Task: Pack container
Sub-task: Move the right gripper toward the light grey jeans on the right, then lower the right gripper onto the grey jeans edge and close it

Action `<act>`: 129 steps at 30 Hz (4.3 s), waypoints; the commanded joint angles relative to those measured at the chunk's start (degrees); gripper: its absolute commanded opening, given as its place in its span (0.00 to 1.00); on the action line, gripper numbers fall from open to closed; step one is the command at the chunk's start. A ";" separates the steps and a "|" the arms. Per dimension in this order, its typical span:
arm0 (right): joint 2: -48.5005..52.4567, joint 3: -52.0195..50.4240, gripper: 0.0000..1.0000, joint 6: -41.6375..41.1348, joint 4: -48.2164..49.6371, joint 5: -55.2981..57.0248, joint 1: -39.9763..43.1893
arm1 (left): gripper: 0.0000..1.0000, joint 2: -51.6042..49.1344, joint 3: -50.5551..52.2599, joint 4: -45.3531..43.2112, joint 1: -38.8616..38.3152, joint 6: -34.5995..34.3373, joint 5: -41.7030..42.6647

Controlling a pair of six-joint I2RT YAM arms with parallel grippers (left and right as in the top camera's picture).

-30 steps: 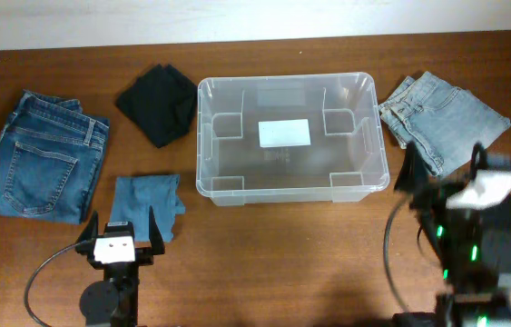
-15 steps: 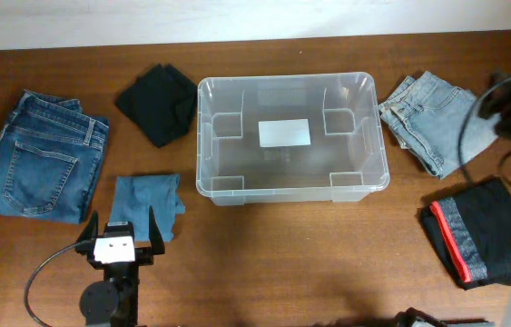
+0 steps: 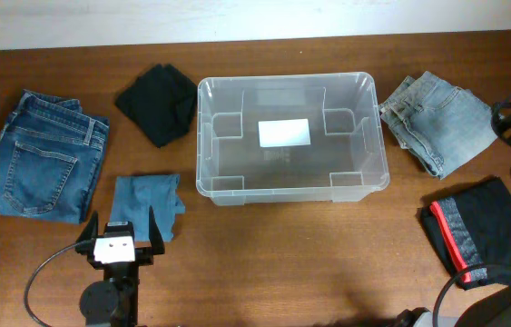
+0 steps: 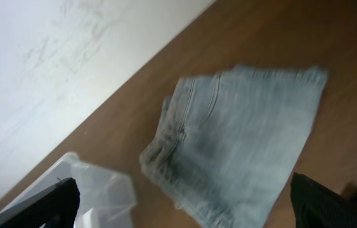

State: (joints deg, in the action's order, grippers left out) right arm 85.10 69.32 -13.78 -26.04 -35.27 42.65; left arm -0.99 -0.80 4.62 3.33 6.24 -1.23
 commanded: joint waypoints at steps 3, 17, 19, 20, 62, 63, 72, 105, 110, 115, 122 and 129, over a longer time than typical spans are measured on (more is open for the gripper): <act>2.32 0.61 0.99 -3.98 -1.68 -3.54 -0.31 | 1.00 0.22 0.26 0.11 0.09 0.55 0.61; 4.02 0.68 0.95 -14.45 -5.70 31.39 -14.64 | 1.00 0.22 0.26 0.11 0.09 0.55 0.61; 5.79 0.68 0.98 -17.44 -5.68 30.88 -14.82 | 1.00 0.22 0.26 0.11 0.09 0.55 0.61; 6.78 0.68 0.98 -18.18 -5.64 30.29 -14.58 | 1.00 0.22 0.26 0.11 0.09 0.55 0.61; 25.31 1.62 0.76 -11.56 -2.64 19.41 -11.45 | 1.00 0.22 0.26 0.11 0.09 0.55 0.61; 25.31 1.62 0.75 -11.56 -2.67 19.41 -11.43 | 1.00 0.22 0.26 0.11 0.09 0.55 0.61; 25.31 1.62 0.49 -11.74 -2.71 22.40 -11.45 | 1.00 0.22 0.26 0.11 0.09 0.55 0.61; 29.38 1.44 0.52 -11.98 -2.84 27.39 -11.56 | 1.00 0.22 0.26 0.11 0.09 0.55 0.61; 29.90 1.46 0.37 -11.96 -1.60 24.92 -11.56 | 1.00 0.22 0.26 0.11 0.09 0.55 0.61; 29.90 1.49 0.14 -11.93 -1.36 23.63 -11.54 | 0.99 0.22 0.26 0.11 0.09 0.55 0.61; 28.96 2.38 0.04 -9.99 -1.70 22.80 -11.54 | 1.00 0.22 0.26 0.11 0.09 0.55 0.61; 24.02 5.46 0.04 -7.41 -5.29 23.65 -11.52 | 1.00 0.22 0.26 0.11 0.09 0.55 0.61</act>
State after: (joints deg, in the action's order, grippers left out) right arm 112.60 73.08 -23.46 -30.44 -12.82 30.94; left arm -0.99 -0.80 4.62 3.33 6.24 -1.23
